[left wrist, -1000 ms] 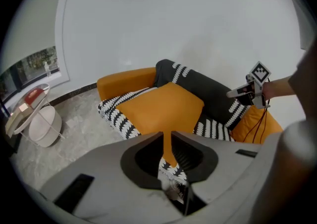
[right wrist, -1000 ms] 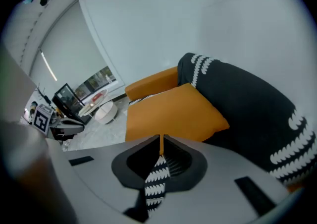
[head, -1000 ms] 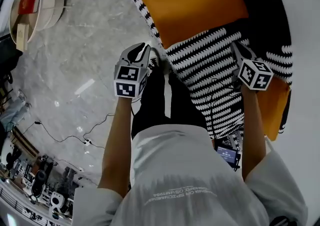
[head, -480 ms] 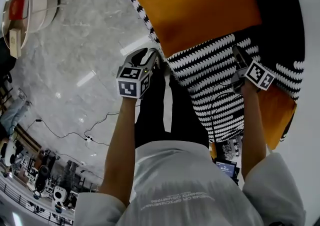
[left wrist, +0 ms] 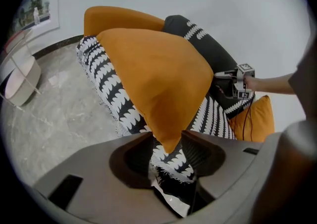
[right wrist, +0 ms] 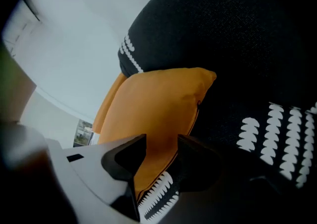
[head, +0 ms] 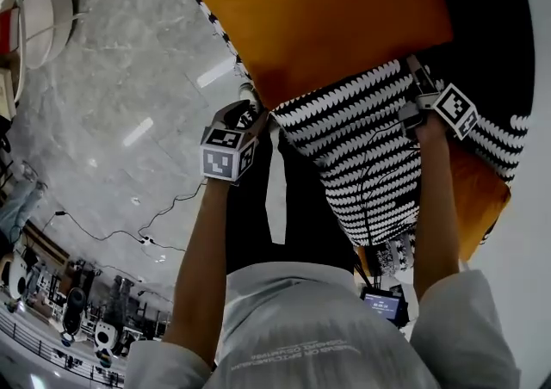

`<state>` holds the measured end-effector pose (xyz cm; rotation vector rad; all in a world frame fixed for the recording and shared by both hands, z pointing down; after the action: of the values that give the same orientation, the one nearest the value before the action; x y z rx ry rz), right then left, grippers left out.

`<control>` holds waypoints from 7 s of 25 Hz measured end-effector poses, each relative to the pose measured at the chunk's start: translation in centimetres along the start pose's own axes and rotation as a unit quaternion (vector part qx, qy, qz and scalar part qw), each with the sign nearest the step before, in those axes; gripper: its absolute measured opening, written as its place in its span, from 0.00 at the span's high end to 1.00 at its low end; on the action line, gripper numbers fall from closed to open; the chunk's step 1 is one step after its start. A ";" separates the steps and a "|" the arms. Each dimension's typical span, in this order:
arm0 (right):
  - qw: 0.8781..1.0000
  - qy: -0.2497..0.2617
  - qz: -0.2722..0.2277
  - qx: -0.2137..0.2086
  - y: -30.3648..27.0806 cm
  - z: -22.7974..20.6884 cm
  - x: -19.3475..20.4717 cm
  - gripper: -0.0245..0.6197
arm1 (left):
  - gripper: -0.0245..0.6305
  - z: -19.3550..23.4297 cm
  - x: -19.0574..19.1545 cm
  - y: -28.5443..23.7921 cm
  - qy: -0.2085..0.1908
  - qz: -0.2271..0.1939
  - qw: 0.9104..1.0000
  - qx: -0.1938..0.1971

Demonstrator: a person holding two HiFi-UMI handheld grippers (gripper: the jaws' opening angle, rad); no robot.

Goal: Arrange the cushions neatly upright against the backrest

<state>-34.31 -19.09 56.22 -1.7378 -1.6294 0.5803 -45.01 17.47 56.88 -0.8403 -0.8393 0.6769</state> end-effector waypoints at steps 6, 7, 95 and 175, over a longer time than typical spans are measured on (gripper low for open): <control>1.000 -0.005 -0.005 -0.015 -1.0 -0.3 -0.9 0.67 | 0.65 -0.8 1.0 -1.9 -0.019 0.027 0.999 0.020; 1.000 -0.015 -0.006 -0.016 -1.1 -0.6 -0.8 0.67 | 0.65 -0.9 1.2 -2.3 -0.019 0.031 0.999 0.020; 0.976 0.211 0.051 0.016 -19.1 45.9 -18.9 0.94 | 0.93 22.8 -39.4 21.0 0.038 -0.166 0.985 0.000; 0.862 0.432 -0.244 0.106 18.9 55.4 12.5 0.96 | 0.94 13.6 -31.0 42.4 -0.367 -0.275 0.886 0.071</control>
<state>-59.83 2.97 6.71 -1.0801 -1.1915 -0.2515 -79.90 19.28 15.37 -0.1527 -1.6131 0.5303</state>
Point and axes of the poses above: the fingertips, and each gripper's own axes: y backward along the fingers, z to its left, x out of its underside, the point moved 1 cm from there along y, backward along the fingers, and after that the axes turned 10 degrees about -y, right-handed, at the moved point
